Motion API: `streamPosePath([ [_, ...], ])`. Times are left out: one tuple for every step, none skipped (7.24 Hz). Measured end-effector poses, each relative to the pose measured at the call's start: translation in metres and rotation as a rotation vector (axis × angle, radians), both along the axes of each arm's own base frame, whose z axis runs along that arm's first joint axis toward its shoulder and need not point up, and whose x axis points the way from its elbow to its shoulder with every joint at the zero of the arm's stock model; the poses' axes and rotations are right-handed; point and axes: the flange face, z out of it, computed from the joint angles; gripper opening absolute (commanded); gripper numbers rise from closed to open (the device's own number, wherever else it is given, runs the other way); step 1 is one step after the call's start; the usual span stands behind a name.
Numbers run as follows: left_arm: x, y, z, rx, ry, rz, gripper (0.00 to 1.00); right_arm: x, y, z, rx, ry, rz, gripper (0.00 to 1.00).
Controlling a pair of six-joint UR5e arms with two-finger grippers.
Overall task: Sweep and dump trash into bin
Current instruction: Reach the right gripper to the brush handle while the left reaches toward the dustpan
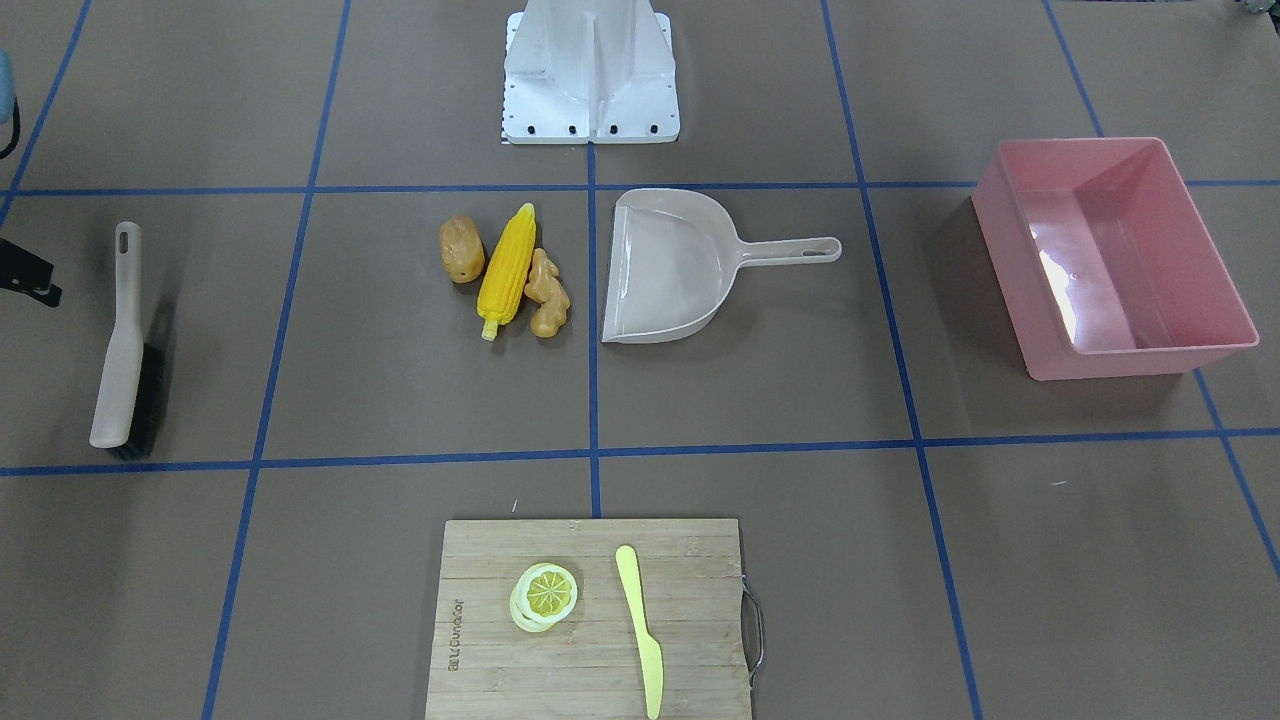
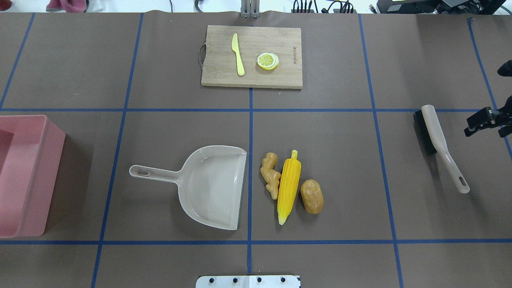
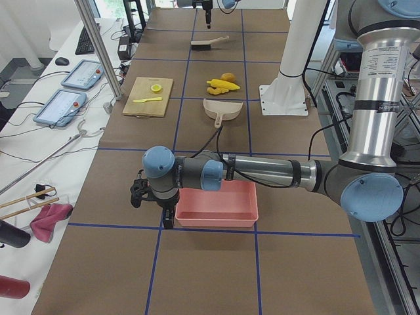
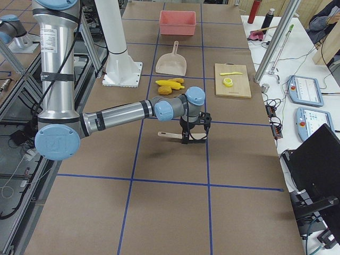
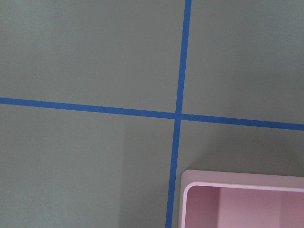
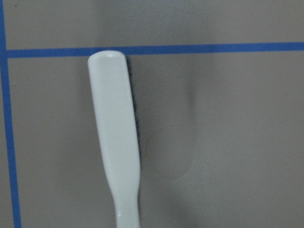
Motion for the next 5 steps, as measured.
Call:
streamPosePath([
  [-0.001, 0.000, -0.015, 0.023, 0.000, -0.001, 0.99, -0.026, 0.007, -0.001, -0.020, 0.012, -0.023, 1.00],
  [0.000, 0.001, -0.041, 0.050, 0.000, 0.000, 0.99, -0.046, 0.013, -0.001, -0.035, 0.024, -0.043, 1.00],
  [0.003, 0.004, -0.074, 0.071, 0.000, 0.006, 0.99, -0.060, 0.019, 0.002, -0.054, 0.036, -0.058, 1.00],
  [0.010, 0.007, -0.107, 0.100, 0.001, 0.019, 0.99, -0.071, 0.024, 0.006, -0.070, 0.048, -0.071, 1.00],
  [0.019, 0.009, -0.137, 0.147, 0.005, 0.037, 0.99, -0.077, 0.028, 0.011, -0.083, 0.058, -0.081, 1.00],
])
